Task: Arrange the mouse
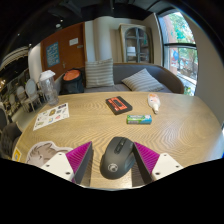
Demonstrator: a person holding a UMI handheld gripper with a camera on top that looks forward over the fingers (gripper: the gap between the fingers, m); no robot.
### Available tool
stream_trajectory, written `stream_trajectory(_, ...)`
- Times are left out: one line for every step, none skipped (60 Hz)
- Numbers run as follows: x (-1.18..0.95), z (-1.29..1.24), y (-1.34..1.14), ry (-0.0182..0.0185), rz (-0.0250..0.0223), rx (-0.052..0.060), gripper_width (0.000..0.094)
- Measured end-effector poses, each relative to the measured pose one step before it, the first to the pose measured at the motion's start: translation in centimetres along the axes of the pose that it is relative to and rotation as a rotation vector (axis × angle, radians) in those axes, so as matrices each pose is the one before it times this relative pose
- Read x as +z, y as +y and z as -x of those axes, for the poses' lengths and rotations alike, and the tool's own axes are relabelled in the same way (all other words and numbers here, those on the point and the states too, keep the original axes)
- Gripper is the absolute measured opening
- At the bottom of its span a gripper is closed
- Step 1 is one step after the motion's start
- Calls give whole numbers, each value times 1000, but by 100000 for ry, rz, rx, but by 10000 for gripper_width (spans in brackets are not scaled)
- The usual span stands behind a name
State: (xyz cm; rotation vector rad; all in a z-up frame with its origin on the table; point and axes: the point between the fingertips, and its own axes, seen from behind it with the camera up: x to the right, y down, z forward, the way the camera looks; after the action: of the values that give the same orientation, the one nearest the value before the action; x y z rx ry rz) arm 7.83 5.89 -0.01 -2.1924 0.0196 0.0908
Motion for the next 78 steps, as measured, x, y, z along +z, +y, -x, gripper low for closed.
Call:
stream_trajectory(292, 97, -113, 740, 16, -819, 841)
stream_trajectory(266, 78, -65, 909, 111, -803, 828)
stream_trajectory(266, 42, -18, 980, 206, -793, 799)
stream_trajectory(239, -60, 41, 1506, 365, -776, 752)
stream_trajectory(217, -214, 109, 1972, 554, -819, 686)
stream_trajectory(259, -325, 180, 2366, 710, -779, 601)
stream_trajectory(292, -547, 162, 2050, 512, -645, 504)
stream_trajectory(-59, -45, 131, 1534, 549, -236, 491)
stream_trajectory(45, -21, -315, 837, -1414, 432, 483)
stream_trajectory(27, -30, -151, 810, -903, 223, 465)
stream_trajectory(3, -91, -37, 960, -355, 41, 444)
stream_trajectory(-15, -129, -51, 1118, -413, -186, 426)
stream_trajectory(-5, -63, -39, 925, -341, -308, 407)
stream_trajectory(60, -72, -82, 168, 134, -818, 396)
stream_trajectory(-76, 20, 2, 210, -426, -896, 384)
stream_trajectory(-40, 87, -71, 64, -587, -1177, 372)
stream_trajectory(-53, 147, -42, -162, -594, -998, 363)
stream_trajectory(-73, 195, -64, -436, -636, -674, 353)
stream_trajectory(41, 322, -178, -541, -257, -280, 348)
stream_trajectory(-161, 365, 28, -1373, -352, 241, 343)
stream_trajectory(-206, 445, 23, -1735, -148, 871, 340)
stream_trajectory(-282, 497, -12, -1856, -98, 1394, 340)
stream_trajectory(-447, 630, -158, -1547, -145, 1439, 338)
stream_trajectory(-478, 500, -168, -1555, -458, 1604, 338)
stream_trajectory(-544, 467, -264, -1052, -763, 1523, 337)
stream_trajectory(-625, 425, -331, -578, -1103, 1094, 338)
stream_trajectory(-684, 479, -391, -342, -1320, 329, 338)
stream_trajectory(-744, 539, -402, -338, -1336, -491, 337)
stream_trajectory(-787, 628, -408, -335, -1311, -933, 337)
stream_trajectory(-779, 765, -388, -450, -1344, -1084, 337)
stream_trajectory(-697, 985, -356, -711, -1172, -806, 338)
stream_trajectory(-823, 1014, -318, -975, -1249, -926, 337)
stream_trajectory(-742, 1073, -234, -1145, -866, -1009, 337)
stream_trajectory(-716, 1122, -81, -1171, -417, -1168, 337)
stream_trajectory(-609, 928, 8, -1402, -423, -1073, 336)
stream_trajectory(-515, 1087, 64, -797, -37, -903, 336)
stream_trajectory(-433, 979, 156, -431, 203, -664, 336)
stream_trajectory(-348, 966, 237, -352, 428, -678, 337)
stream_trajectory(-380, 894, 367, -541, 374, -805, 337)
stream_trajectory(181, 1179, 160, -391, 967, -775, 337)
stream_trajectory(-69, 958, 332, -732, 663, -957, 338)
stream_trajectory(-17, 893, 366, -702, 681, -959, 338)
stream_trajectory(55, 798, 364, -589, 693, -589, 339)
stream_trajectory(-87, 529, 488, -690, 426, -185, 342)
stream_trajectory(176, 626, 377, -378, 621, 129, 344)
stream_trajectory(234, 561, 371, -363, 575, 136, 346)
stream_trajectory(197, 590, 739, -383, 307, -123, 348)
stream_trajectory(522, 353, 3, -18, 1149, -24, 350)
stream_trajectory(338, 290, 365, -36, 866, -17, 350)
stream_trajectory(309, 179, 392, 224, 943, 193, 352)
stream_trajectory(292, 134, 410, 356, 1031, 342, 355)
stream_trajectory(272, 90, 455, 385, 1085, 274, 364)
stream_trajectory(185, 105, 556, 136, 921, -161, 368)
stream_trajectory(112, 103, 434, 159, 908, -468, 372)
stream_trajectory(228, 62, 286, 110, 789, -505, 380)
stream_trajectory(157, 42, 246, 260, 683, -409, 395)
stream_trajectory(100, -70, -147, 569, -866, -874, 408)
stream_trajectory(64, -124, -160, 776, -945, -1077, 415)
stream_trajectory(0, -124, -2, 753, -180, -889, 424)
stream_trajectory(16, -94, 70, 576, 174, -628, 436)
stream_trajectory(-82, -140, 121, -106, 470, -474, 450)
stream_trajectory(-57, 18, 182, -72, 566, -399, 461)
stream_trajectory(-39, 15, 159, -289, 642, -357, 472)
stream_trajectory(-57, 57, 5, -522, -8, -126, 485)
stream_trajectory(-102, 56, -17, -735, -263, -150, 518)
stream_trajectory(-118, 59, -64, -775, -630, -115, 567)
stream_trajectory(38, -33, -201, -897, -875, -113, 637)
stream_trajectory(-248, 12, -113, -684, -1154, -230, 713)
stream_trajectory(-252, -163, -170, -112, -1289, -416, 783)
stream_trajectory(-284, -148, -176, -253, -1377, -491, 838)
stream_trajectory(-344, -133, -141, -277, -1259, -365, 877)
stream_trajectory(-381, -188, -102, -27, -1112, -216, 861)
stream_trajectory(-400, -197, -146, 1, -903, 69, 848)
stream_trajectory(-533, -218, -60, -86, -1003, 85, 851)
stream_trajectory(-557, -211, -48, -216, -943, 82, 854)
stream_trajectory(-407, -109, -15, -477, -934, 47, 858)
stream_trajectory(-819, -183, 2, -896, -659, -101, 856)
stream_trajectory(-679, -112, 82, -799, -494, 109, 858)
